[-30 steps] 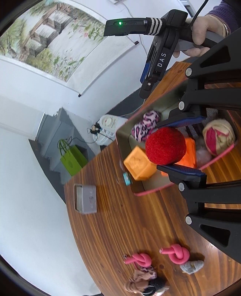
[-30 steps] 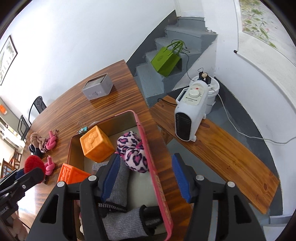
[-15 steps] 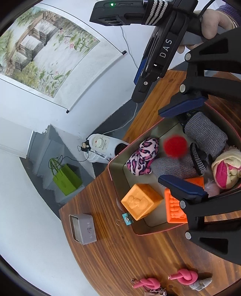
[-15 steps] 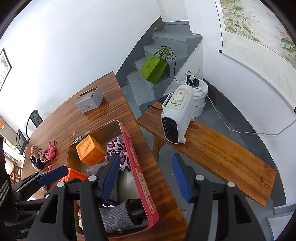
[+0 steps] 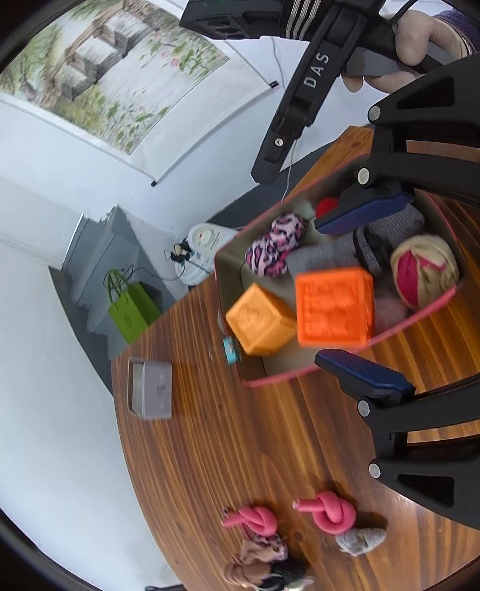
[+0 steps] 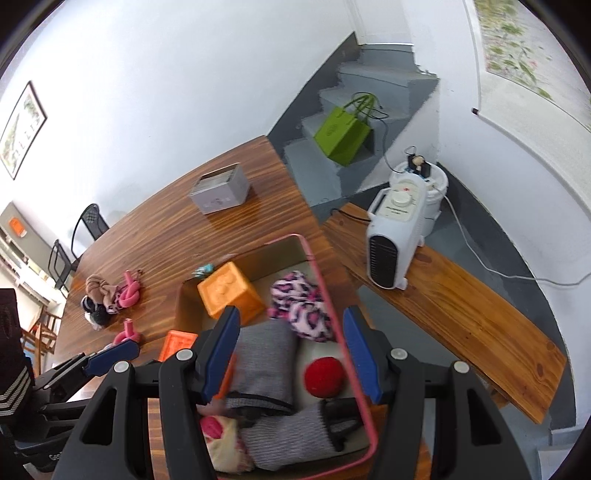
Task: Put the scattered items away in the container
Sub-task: 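Open both tools to drop the pompom and leopard sock into the box, then move both tools back over the remaining items on the table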
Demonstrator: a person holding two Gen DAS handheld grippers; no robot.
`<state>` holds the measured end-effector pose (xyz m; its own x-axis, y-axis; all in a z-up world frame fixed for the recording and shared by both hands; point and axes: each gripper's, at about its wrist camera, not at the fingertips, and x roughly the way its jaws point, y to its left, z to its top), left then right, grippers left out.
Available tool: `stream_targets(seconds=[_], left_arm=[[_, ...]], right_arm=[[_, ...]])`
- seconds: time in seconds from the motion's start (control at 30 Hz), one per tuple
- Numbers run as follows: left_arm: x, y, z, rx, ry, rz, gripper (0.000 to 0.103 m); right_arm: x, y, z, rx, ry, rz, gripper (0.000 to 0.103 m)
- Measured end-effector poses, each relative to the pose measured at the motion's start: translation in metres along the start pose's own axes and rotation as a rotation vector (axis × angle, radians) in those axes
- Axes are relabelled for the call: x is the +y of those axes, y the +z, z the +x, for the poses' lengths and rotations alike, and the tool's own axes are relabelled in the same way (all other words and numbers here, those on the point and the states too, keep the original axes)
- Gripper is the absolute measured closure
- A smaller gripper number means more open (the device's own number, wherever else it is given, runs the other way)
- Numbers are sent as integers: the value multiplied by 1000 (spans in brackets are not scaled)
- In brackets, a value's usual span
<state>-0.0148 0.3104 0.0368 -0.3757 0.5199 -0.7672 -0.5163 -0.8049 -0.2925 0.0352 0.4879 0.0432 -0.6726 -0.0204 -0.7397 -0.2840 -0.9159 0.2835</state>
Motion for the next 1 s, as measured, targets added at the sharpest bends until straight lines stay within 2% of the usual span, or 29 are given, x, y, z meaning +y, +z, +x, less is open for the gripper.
stream_targets(seconds=[0.37,0.7,1.0], left_arm=[[93,-26,-39,-34,120,-158,37],[188,-51,-58,-30,233,-278,37],[236,-58,-38,22,210,-283,37]], right_arm=[[88,-6,16,34,120,-133,41],[152,-21,28,77,165,-206,41],[192,-40,44,129,148,-220,40]])
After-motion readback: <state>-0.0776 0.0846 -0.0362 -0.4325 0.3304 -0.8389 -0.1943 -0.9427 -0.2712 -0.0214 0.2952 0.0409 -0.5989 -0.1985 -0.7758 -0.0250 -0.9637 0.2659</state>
